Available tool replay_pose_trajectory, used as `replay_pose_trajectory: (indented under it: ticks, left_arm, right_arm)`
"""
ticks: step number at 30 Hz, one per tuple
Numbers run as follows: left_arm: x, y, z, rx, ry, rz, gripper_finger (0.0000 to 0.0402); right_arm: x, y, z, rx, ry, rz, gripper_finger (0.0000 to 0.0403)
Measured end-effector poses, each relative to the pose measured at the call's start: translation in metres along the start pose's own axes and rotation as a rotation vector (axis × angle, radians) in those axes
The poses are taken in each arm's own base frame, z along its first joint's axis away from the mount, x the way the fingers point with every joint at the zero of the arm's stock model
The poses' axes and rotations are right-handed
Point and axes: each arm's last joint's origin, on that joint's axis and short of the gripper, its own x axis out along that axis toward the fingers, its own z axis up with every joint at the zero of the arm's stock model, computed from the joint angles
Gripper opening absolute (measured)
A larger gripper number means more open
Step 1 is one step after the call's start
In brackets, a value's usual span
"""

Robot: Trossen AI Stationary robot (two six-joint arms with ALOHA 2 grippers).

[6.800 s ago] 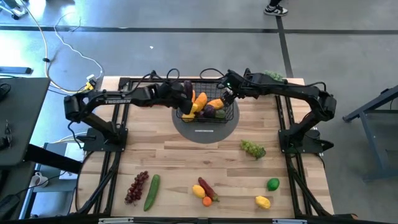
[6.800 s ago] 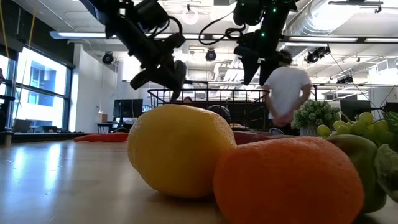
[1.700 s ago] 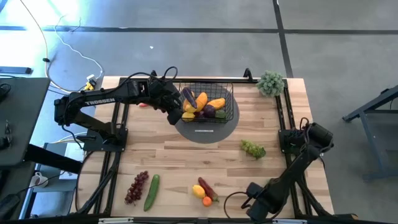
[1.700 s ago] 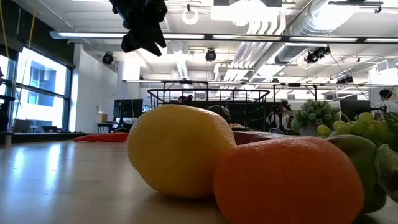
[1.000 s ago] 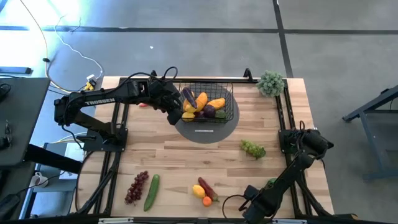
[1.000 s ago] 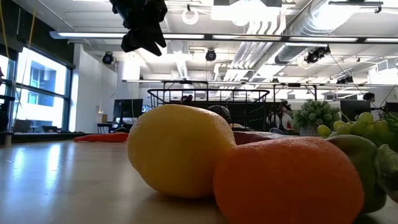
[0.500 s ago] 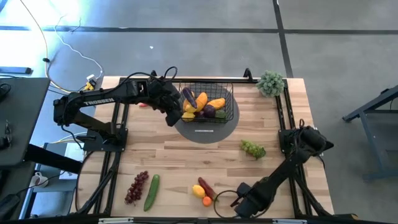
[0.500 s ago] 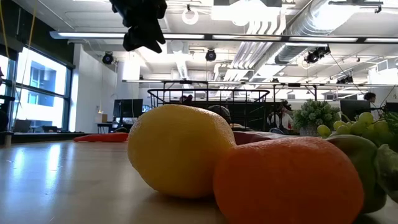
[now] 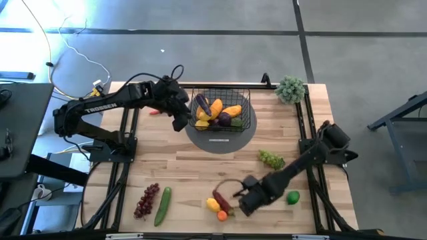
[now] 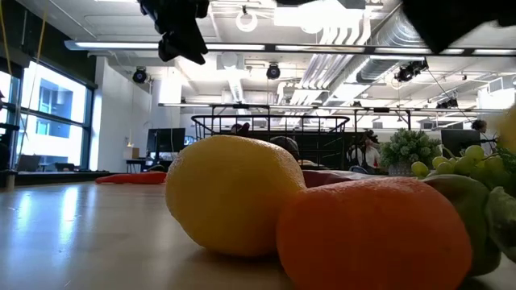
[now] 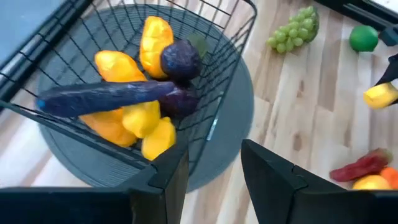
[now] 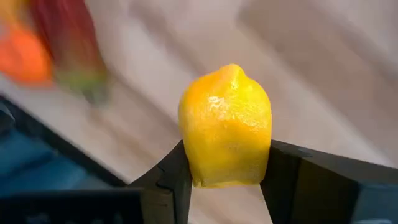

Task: Build produce basket
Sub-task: Put the yellow lemon into the black wire basket

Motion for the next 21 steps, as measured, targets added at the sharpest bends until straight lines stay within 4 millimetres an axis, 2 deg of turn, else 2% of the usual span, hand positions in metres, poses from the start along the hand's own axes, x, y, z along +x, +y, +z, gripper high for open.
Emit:
replay_pose_trajectory:
  ticks: [13,21]
  left_arm:
    - [-0.002,0.016,0.001,0.026,-0.001,0.043,0.0135]
    - [-0.003,0.017,0.0,0.011,0.007,0.046,0.0135]
  right_arm:
    - [-0.04,-0.021,0.094,-0.014,-0.238,0.066,0.0119]
    - [-0.064,-0.038,0.147,-0.132,-0.371,0.13,0.0119]
